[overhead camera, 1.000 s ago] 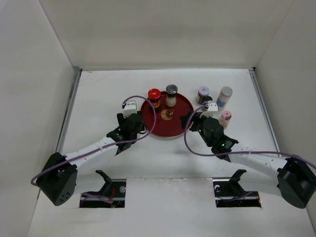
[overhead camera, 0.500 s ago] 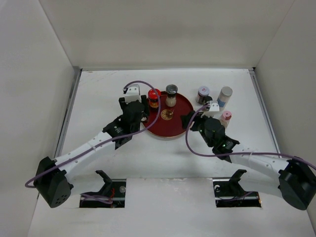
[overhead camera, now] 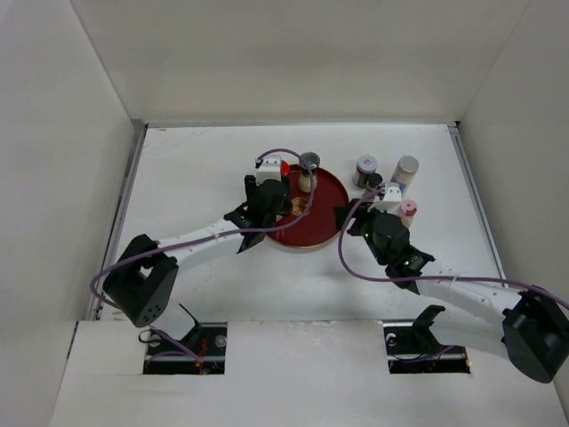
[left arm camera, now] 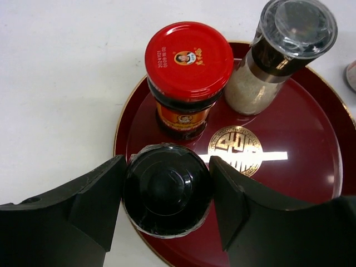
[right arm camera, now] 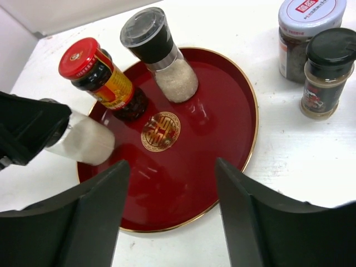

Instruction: Organize the condiment bottles

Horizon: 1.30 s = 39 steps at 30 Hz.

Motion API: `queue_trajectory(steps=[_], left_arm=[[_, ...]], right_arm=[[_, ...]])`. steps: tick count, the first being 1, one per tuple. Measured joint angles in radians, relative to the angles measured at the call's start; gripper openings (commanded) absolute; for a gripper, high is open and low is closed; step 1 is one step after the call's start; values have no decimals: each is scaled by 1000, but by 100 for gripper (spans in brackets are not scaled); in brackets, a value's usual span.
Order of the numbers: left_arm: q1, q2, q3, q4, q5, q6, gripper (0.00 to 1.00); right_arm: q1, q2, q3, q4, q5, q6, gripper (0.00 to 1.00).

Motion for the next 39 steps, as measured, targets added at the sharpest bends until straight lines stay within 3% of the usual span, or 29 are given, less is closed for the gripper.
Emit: queue_trajectory(steps=[14,22,25,28,30,33,36,39], left_arm=[[9,82,-48,131,5,0,41],[3,66,-82,182,-3,0,87],[-11,8,-121,191,-10,-2,95],[-26,-92,-166,216,-12,-3,98],[-31,-171,-200,247,-13,-3,98],[-31,-295,-264,309,-32,-5,89],[-30,-404,-351,377,-76,-11,60],[-30,-481,-442,410,-117,-16,41]], right_arm=[[-28,0,-4,0,1,5,81],[-40,0,-14,0,11,6,85],[-47,0,-14,0,13,6,70],[-53,0,-14,-4,14,6,37],[-53,0,-13,-16,15,11,25],[-54,2,1,-53,16,15,21],[-59,2,19,-74,27,16,20],[-69,2,47,-110,44,15,21]])
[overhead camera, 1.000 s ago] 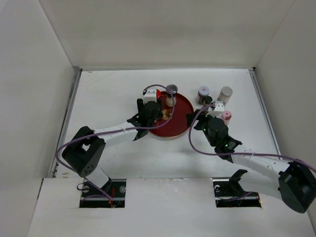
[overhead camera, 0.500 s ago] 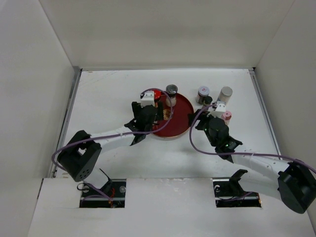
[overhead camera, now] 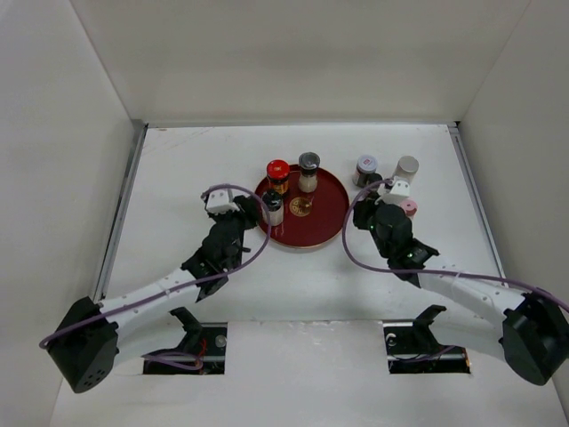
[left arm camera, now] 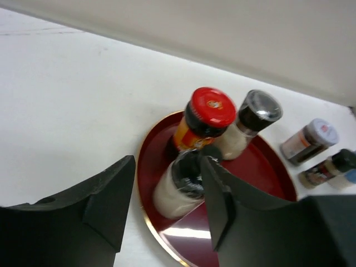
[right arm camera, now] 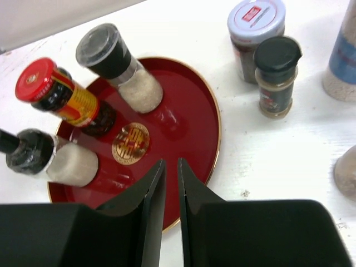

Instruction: Organize the condiment bottles

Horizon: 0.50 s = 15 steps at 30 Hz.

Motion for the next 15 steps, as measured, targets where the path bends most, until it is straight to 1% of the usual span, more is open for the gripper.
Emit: queue_trajectory(steps=[1,3,5,6,8,11,12,15], left_arm=[[1,-20,-29,3,-12,-3,37],[6,-50,-74,3,-33,-8,32],[6,-72,-109,4,-49,-17,31],[7,-80,-125,5,-54,-23,31],[12,-86,-148,7,-60,-34,31],[19,-86,-177,28,-65,-52,35],[20,-85,-191,44,-66,-60,37],[31,-71,-225,83,-66,-76,46]], right_arm=[[-4,0,16,-18,6,0,22],[-10,1,56,-55,19,-3,25],[-24,14,113,-87,32,-14,29],[-34,24,142,-99,36,-20,33],[-67,51,200,-114,51,-40,48],[-130,81,253,-132,76,-65,72],[-159,93,267,-138,84,-78,78],[-251,132,306,-166,101,-113,90]])
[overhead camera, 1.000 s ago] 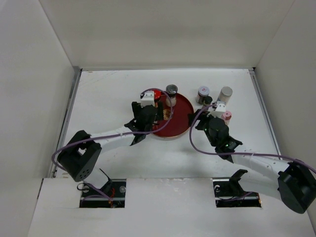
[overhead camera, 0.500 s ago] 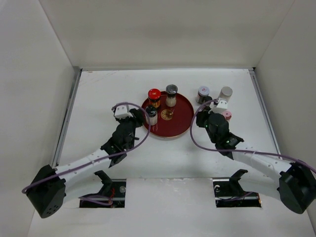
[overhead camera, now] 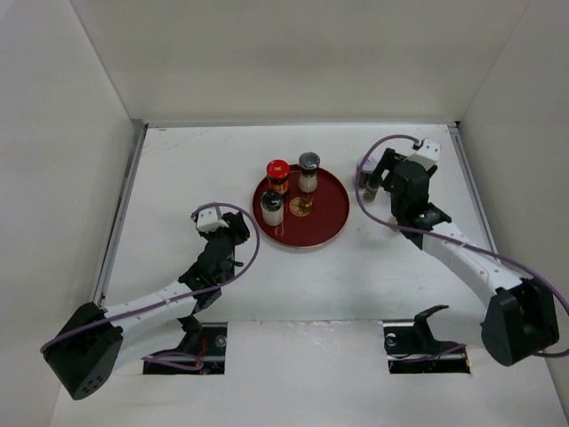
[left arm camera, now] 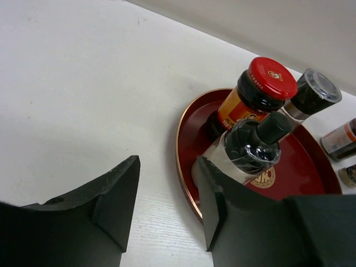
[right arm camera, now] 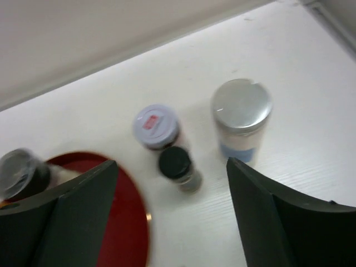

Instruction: Organize the condiment bottles

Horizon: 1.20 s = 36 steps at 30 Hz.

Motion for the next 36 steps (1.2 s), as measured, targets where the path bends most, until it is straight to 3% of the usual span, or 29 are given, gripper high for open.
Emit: queue_trajectory(steps=[4,8,18,20,24,26,31,36], left_arm=[[3,49,-9,48,8,-12,54],[0,58,-20,90,11,-17,67],[1,70,-48,155,15,-38,70],[1,90,-48,155,17,-40,70],[1,101,-48,156,22,-40,70],[2,101,-48,156,23,-40,70],[3,102,-48,156,24,-40,73],[14,85,-48,156,24,-40,76]], right_arm=[[-108,74,72,-61,10,-42,100],[-185,163,146,-108,-3,-69,100],[-256,391,272,-176,-119,-90,100],[-257,407,272,-173,-125,-90,91],[-261,425,273,-164,-127,-95,60],[-269,425,274,-162,-127,-88,50],[-263,387,260,-161,-73,-101,47],[-174,183,244,-159,42,-166,47]])
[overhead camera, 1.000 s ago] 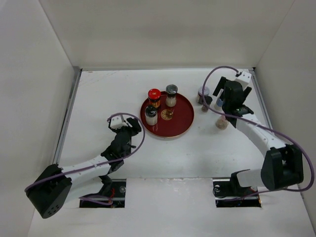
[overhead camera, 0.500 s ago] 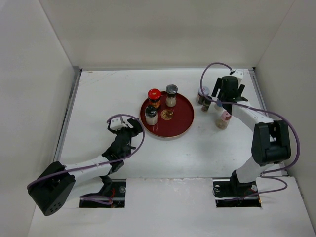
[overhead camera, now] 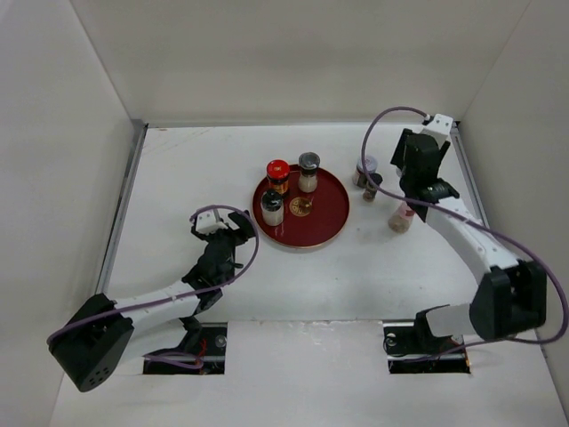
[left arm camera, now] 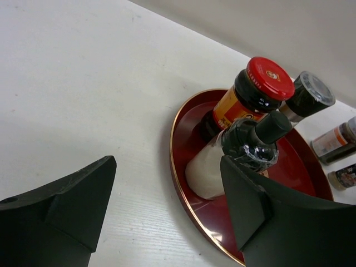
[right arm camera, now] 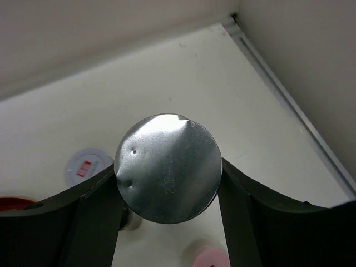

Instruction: Organize the condiment bottles

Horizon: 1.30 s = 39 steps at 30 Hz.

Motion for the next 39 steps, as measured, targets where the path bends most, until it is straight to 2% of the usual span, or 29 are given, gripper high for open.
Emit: queue_trajectory(steps=[4,8,11,16,23,32,39], left_arm=[[6,-23,0,5,-1,-1,77],[7,-37,-2,7,-1,-4,82],[14,-60,-14,10,-1,-11,84],[24,-72,-29,14,-3,-32,86],[39,-79,-33,14,-3,-49,87],[46,-85,-37,16,-1,-60,87],[46,-82,-40,15,0,-63,87]], right_arm=[[162,-161,-3,60,42,-28,47],[317,-195,-19,106,37,-15,47],[431,-148,-42,108,27,11,48],[570,34,-46,129,-45,39,48],[605,268,13,126,-109,54,48],[605,332,108,145,-113,55,53],[604,371,119,140,-114,55,56]])
